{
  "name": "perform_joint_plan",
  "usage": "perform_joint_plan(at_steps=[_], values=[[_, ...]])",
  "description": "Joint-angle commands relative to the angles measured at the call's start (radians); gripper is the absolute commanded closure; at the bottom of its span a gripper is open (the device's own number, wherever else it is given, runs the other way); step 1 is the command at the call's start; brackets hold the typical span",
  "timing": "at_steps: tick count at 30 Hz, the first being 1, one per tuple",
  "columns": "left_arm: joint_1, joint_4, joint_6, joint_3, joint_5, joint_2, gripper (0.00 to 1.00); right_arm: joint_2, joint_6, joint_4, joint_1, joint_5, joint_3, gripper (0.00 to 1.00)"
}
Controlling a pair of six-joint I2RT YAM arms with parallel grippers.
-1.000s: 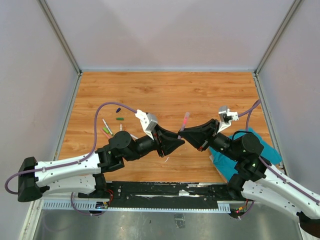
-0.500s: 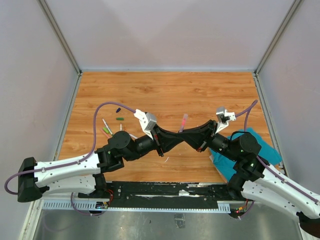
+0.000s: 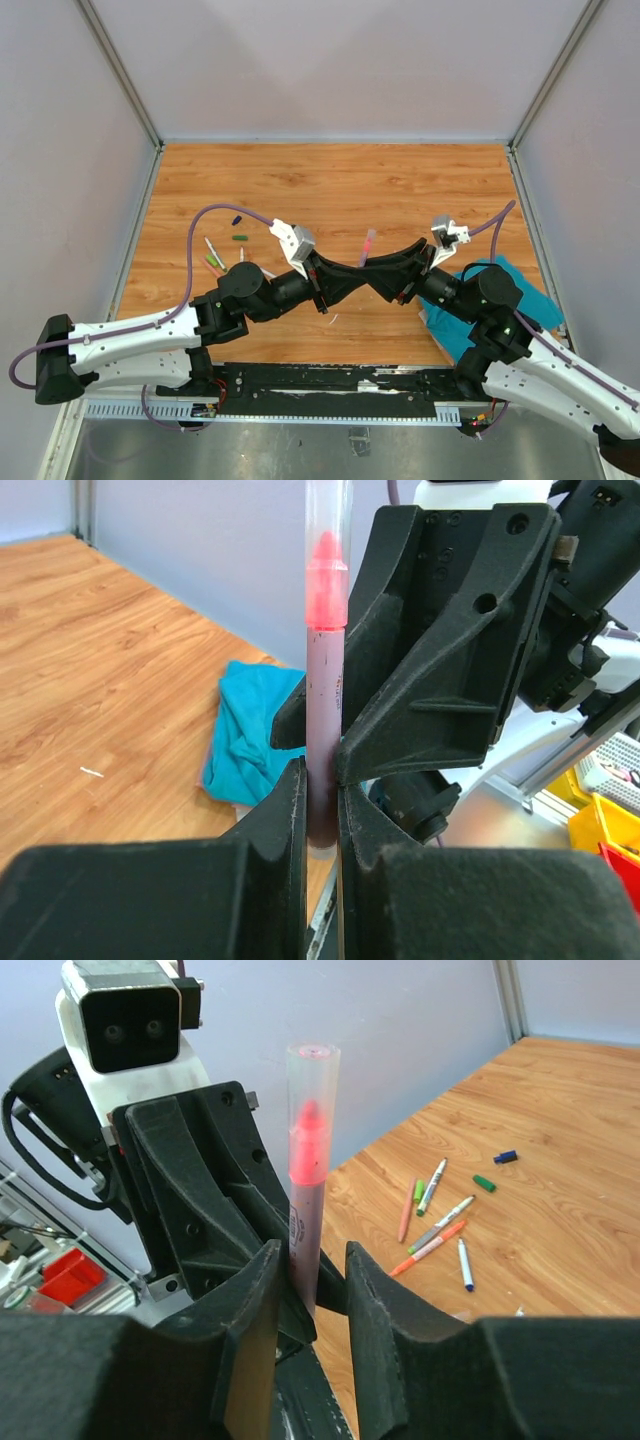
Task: Insert the pens into the pen caps
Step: Adjust the pen, then press the pen cap onto the pen.
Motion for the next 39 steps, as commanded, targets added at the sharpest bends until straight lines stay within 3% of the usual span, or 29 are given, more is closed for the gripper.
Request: perform_joint_plan(at_steps=[1,11,21,31,39], values=[[-0.007,0.002,0.023,0.04,-0.036,-0.014,0.99,-0.03,-0.068,-0.104,-0.011,0.048,0.051,0.66],[-0.006,-0.051,0.034,0.031,-0.104,-0.04,1.0,-0.096,-0.15,-0.29,-0.01,0.204,0.099,0.45],[-0.006,-0.097,0.083,0.027,-0.089,-0.047,1.0,-0.093,-0.196,-0.396,-0.011,0.379,0.242,0.44],[-0.006,-0.102,0.089,0.022,-0.061,-0.043,0.99,0.096,-0.096,-0.331,-0.011,0.294,0.388,0.44],[-0.007,-0.096,0.09,0.02,-0.049,-0.034,1.0,0.172,-0.037,-0.264,-0.011,0.208,0.406,0.45]])
